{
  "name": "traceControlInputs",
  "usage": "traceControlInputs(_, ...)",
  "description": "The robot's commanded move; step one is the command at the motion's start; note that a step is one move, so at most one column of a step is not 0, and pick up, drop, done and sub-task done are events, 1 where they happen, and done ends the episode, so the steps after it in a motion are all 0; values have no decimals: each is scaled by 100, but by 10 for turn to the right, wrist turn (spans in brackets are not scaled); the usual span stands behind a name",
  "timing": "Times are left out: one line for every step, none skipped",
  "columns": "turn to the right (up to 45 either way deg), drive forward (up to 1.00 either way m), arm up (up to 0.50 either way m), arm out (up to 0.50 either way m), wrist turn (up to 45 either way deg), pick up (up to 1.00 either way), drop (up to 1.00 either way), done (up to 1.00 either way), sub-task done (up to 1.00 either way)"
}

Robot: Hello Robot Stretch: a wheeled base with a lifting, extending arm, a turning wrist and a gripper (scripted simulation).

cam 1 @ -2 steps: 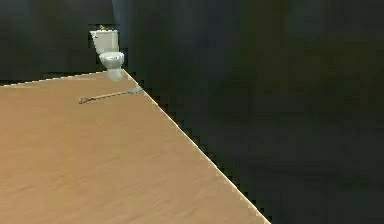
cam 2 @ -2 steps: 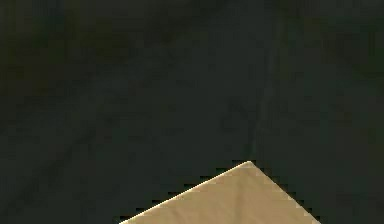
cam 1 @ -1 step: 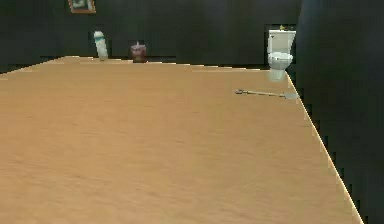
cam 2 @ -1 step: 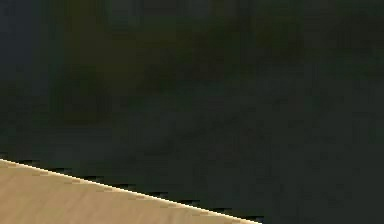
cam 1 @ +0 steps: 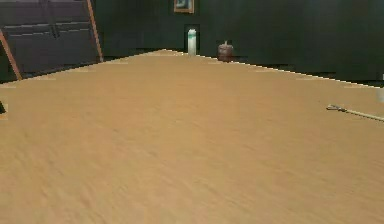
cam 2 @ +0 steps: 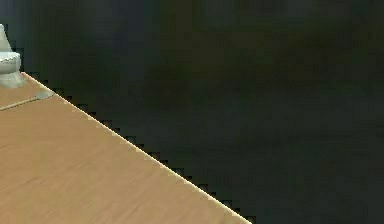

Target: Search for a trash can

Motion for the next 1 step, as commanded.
traceControlInputs(0, 100, 0, 0, 0, 0, 0, 0, 0)
